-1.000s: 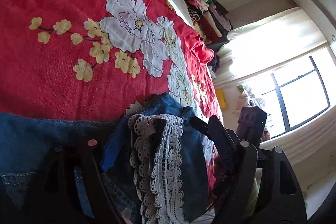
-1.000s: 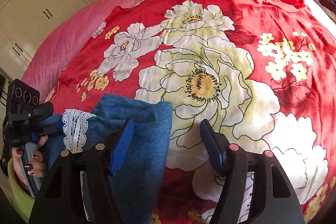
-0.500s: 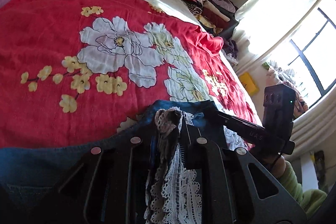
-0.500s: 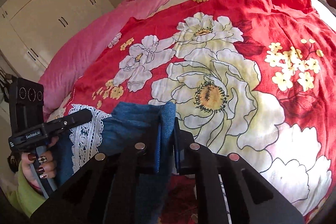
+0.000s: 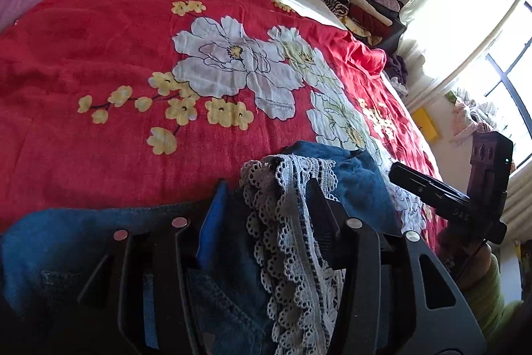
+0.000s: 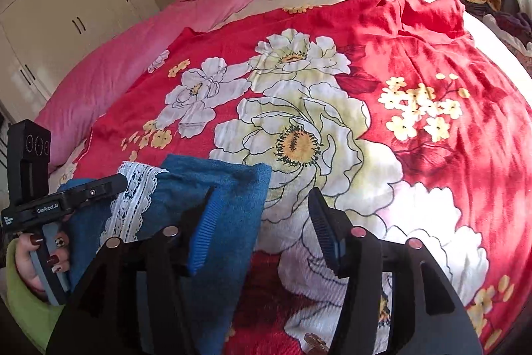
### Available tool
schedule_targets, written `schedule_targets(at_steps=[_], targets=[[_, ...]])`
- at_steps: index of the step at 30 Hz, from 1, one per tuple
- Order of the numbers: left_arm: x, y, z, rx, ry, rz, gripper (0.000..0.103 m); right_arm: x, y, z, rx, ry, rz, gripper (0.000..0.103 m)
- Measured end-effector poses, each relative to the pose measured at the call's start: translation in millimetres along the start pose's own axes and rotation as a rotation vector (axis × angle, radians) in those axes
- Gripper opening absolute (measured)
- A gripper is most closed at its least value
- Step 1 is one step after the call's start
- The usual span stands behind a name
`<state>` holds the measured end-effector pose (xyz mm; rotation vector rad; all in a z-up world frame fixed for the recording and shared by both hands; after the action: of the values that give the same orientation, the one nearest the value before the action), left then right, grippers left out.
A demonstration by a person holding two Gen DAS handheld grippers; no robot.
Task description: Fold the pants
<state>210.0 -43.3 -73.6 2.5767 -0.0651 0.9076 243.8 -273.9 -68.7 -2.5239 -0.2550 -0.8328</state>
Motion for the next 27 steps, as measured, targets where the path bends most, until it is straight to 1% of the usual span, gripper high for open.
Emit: schedule_targets(at_steps=[1,3,4,8,10,13,15,19,24,25,27], targets=[[-1,0,-5,0.005,0.008,0.006,0.049,-3,-1,-7,-0.003,0.008,-0.007,0.065],[-4,0,-19,0.015,0.029,0.002,0.061,-10,-4,-21,-0.003,0.024,-0.025,0.072],[-6,0,-25,0.010,0.037,-0.003,0.063,-14,-6,-28,-0.007,0.028,-0.035,0.075],[-20,1,-43,0.000,0.042,-0.011,0.072,-28,-16,-47,-0.003,0.032,-0.074,0.076],[-28,3,-48,0.006,0.036,-0.009,0.072,-36,-24,-56,0.001,0.033,-0.095,0.076],[-41,12,-55,0.016,0.024,0.021,0.072,-51,-35,-64,0.011,0.022,-0.134,0.076],[-55,17,-59,0.024,0.004,0.043,0.072,-61,-42,-68,0.008,0.013,-0.165,0.076],[-86,26,-62,0.029,-0.050,0.053,0.073,-87,-51,-67,0.002,-0.014,-0.217,0.076],[-106,46,-65,0.011,-0.081,0.074,0.072,-103,-47,-64,0.014,-0.038,-0.197,0.076],[-108,50,-65,0.012,-0.085,0.087,0.072,-104,-47,-65,0.016,-0.037,-0.191,0.076],[-111,62,-65,0.028,-0.083,0.134,0.069,-105,-45,-67,0.020,-0.035,-0.184,0.076]])
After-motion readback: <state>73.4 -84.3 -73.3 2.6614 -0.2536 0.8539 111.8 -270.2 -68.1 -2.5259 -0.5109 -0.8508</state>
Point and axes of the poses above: each gripper's, at about its wrist camera, not at the fingertips, and z roughly the way its jaws point, y to its right, x to its top, the point moved 7 cm from there along z, roughly the way its jaws point, and after that the axes turned 7 degrees about z, right-handed, at the moved point
